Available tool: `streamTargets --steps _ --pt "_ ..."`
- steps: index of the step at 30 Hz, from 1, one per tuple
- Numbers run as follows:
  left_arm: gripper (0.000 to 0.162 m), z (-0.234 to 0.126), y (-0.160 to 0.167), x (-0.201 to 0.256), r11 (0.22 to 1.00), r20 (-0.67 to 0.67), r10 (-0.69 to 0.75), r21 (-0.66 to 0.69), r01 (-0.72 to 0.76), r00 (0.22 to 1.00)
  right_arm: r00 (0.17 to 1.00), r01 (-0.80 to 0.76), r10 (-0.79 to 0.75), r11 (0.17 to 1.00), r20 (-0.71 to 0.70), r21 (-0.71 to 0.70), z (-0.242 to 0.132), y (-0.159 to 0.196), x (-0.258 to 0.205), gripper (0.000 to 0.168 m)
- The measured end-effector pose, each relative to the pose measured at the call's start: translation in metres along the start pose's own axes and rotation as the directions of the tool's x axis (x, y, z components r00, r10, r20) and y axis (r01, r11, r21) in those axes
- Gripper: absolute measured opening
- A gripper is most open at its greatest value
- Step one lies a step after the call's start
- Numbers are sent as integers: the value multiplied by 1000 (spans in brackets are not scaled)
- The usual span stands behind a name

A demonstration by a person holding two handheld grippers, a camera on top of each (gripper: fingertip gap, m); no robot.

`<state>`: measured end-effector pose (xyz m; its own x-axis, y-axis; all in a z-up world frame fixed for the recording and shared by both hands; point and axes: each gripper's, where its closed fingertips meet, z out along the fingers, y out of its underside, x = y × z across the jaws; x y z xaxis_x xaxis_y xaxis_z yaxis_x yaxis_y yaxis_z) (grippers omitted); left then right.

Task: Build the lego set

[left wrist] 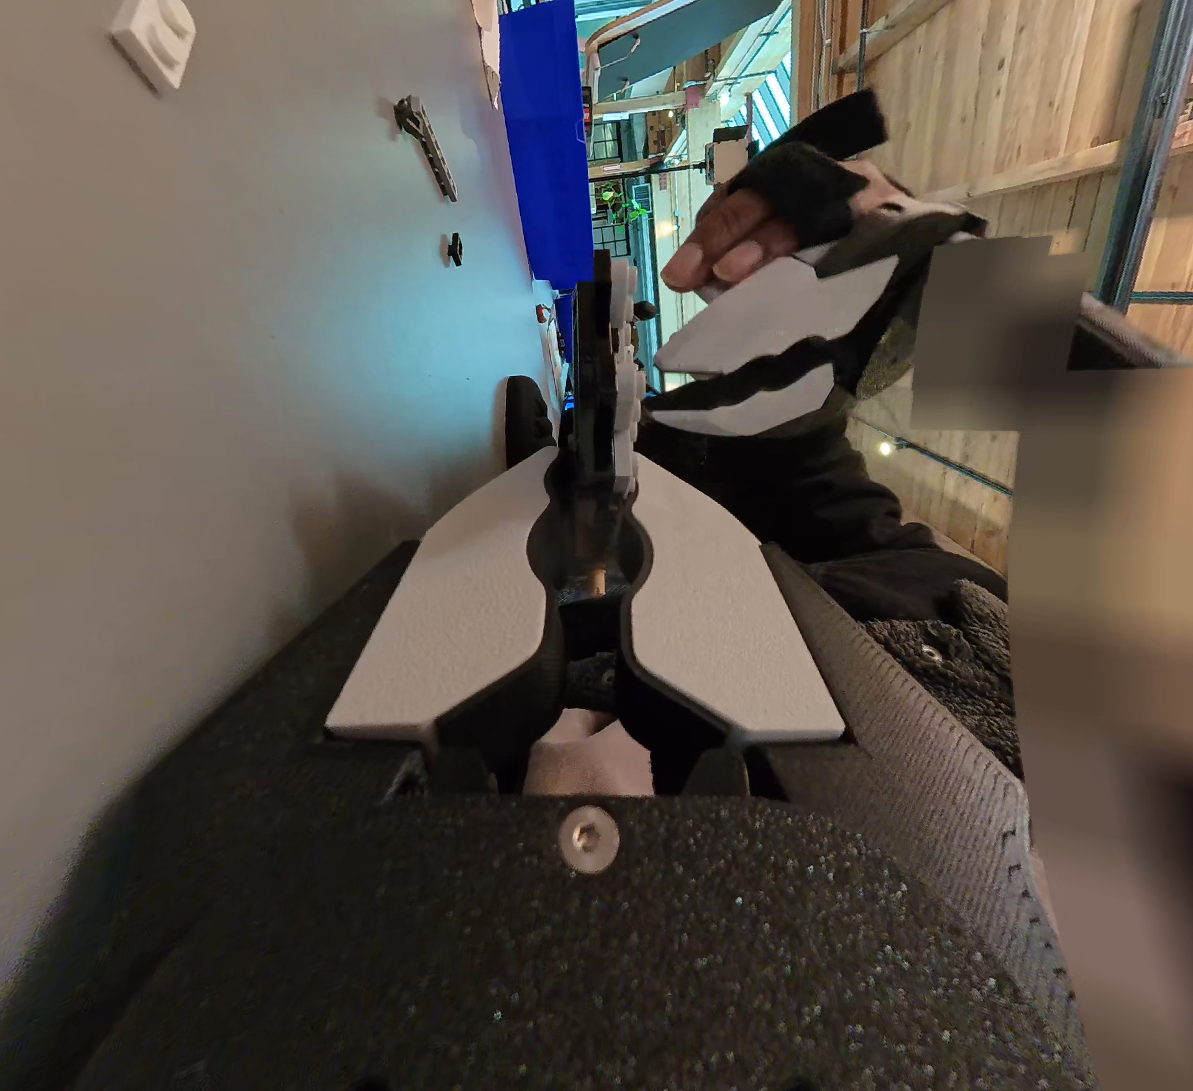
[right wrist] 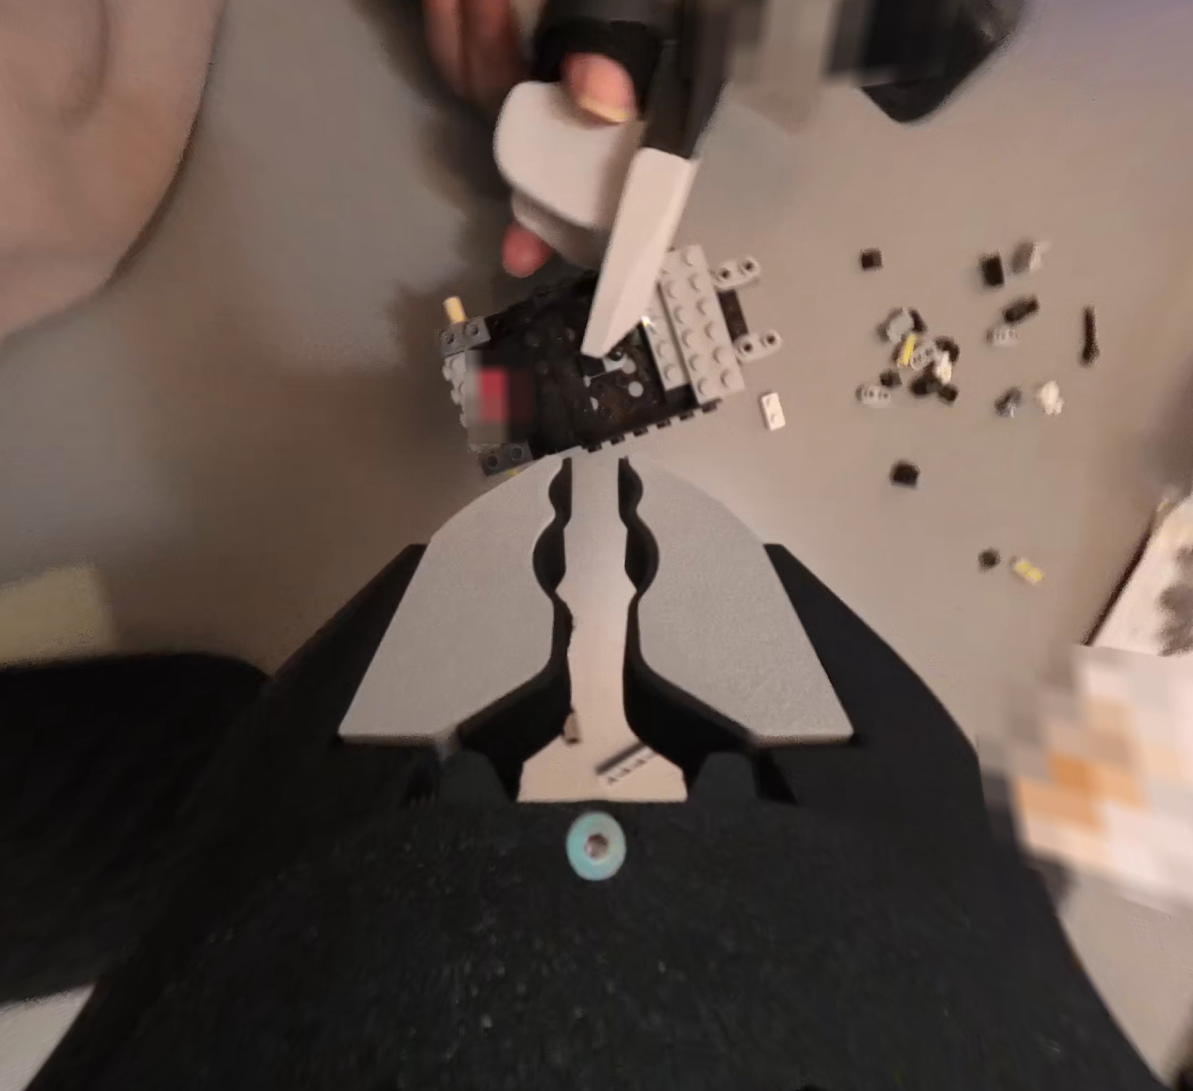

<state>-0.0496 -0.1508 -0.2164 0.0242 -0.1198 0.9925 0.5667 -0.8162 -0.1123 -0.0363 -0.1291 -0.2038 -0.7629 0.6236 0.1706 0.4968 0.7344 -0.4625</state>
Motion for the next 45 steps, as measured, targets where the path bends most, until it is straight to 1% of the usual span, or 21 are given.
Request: streamTargets --steps 2,3,5,6,7,9,11,12,13,19,24,27,29,34,37,42,45 --pt "12 0 -1 0 1000 -3 0 4 0 1000 976 -214 216 973 -5 85 -2 3 2 17" --pt "12 -1 -1 0 1000 -3 1 6 -1 1000 946 -324 323 936 24 137 -2 4 -1 18" --pt "12 -1 -2 0 1000 0 5 7 -5 1000 848 -529 517 820 113 220 3 7 -8 27" --pt "12 0 -1 0 1000 1 9 4 -9 1000 792 -609 587 750 166 257 6 7 -12 33" --pt "12 0 -1 0 1000 2 13 1 -13 1000 732 -680 646 674 214 290 9 6 -15 34" --pt "12 1 1 0 1000 6 24 -9 -24 1000 614 -786 722 524 318 328 14 4 -18 35" --pt "12 2 2 0 999 14 43 -16 -43 999 513 -855 753 404 412 326 16 0 -20 37" --pt "12 2 3 0 998 18 54 -19 -54 998 484 -872 755 371 442 320 16 -2 -21 37" --pt "12 2 3 0 998 21 66 -22 -66 998 468 -881 759 358 453 309 18 -3 -22 36" --pt "12 3 6 1 990 43 133 -43 -132 990 450 -893 744 361 493 270 22 -6 -23 21" --pt "12 3 9 3 979 52 193 -71 -189 980 426 -905 725 351 542 241 21 -8 -26 19" --pt "12 3 11 7 964 50 258 -85 -254 965 397 -918 710 317 581 240 17 -11 -27 18" --pt "12 3 11 10 947 59 316 -86 -311 947 393 -920 704 296 592 258 15 -12 -26 17" --pt "12 4 16 14 908 63 409 -123 -400 910 475 -880 686 368 551 301 12 -15 -30 17" --pt "12 5 20 14 878 75 468 -151 -454 880 543 -840 672 447 504 309 12 -14 -35 17" --pt "12 6 22 17 851 75 515 -165 -498 854 582 -813 657 488 480 318 10 -15 -38 17" --pt "12 6 22 17 848 76 520 -163 -504 851 598 -801 653 503 464 325 9 -15 -38 18"
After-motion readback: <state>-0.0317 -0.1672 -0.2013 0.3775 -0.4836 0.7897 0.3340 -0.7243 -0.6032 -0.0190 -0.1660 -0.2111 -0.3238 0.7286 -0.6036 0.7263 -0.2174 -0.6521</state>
